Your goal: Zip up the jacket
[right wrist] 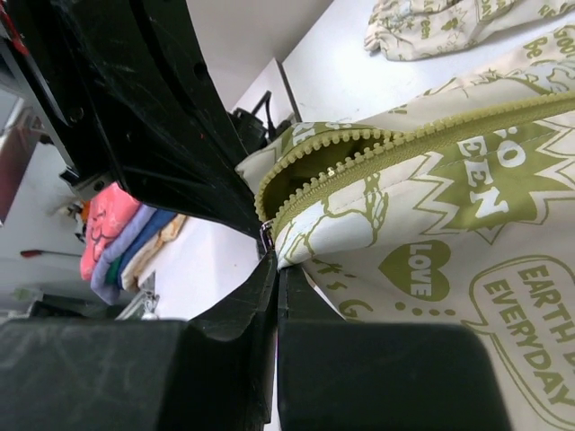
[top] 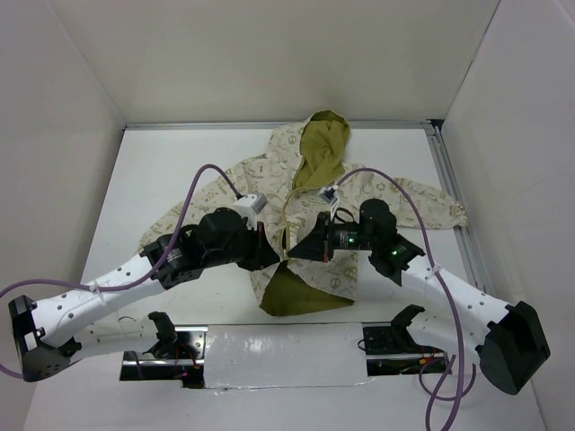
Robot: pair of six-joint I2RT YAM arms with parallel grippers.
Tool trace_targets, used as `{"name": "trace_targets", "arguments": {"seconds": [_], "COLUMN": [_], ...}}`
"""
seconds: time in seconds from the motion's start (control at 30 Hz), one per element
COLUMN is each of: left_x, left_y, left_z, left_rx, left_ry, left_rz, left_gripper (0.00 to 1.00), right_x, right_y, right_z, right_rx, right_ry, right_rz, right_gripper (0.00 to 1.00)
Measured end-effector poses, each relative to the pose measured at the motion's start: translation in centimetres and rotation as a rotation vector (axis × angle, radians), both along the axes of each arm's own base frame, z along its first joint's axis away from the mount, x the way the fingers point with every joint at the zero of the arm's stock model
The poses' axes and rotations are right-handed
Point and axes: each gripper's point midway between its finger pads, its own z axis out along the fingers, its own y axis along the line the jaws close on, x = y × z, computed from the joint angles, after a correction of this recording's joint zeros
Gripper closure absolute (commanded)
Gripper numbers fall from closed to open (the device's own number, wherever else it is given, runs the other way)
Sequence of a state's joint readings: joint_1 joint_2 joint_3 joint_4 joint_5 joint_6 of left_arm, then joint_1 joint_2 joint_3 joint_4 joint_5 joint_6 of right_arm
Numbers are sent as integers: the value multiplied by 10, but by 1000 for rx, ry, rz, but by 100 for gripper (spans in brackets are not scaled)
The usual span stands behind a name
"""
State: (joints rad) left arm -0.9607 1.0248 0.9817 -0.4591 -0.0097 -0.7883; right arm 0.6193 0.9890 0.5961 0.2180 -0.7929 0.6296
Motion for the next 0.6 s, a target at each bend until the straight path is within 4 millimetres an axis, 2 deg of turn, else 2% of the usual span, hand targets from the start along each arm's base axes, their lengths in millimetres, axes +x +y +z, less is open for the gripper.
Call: {"name": "trace_targets", "arguments": {"seconds": [0.33, 0.6], "left_x": [-1, -5], "left_y": [-3, -8], "left_z": [-2, -3], "left_rx": [-20, -61], "left_ry": [1, 11], "left_rz": [-15, -25], "left_gripper": [100, 100], "right_x": [9, 16], "right_y": [-6, -11], "right_z": [13, 7], "right_rx": [71, 82], "right_ry": [80, 172], "right_rz": [-128, -192], "right_gripper": [100, 100]}}
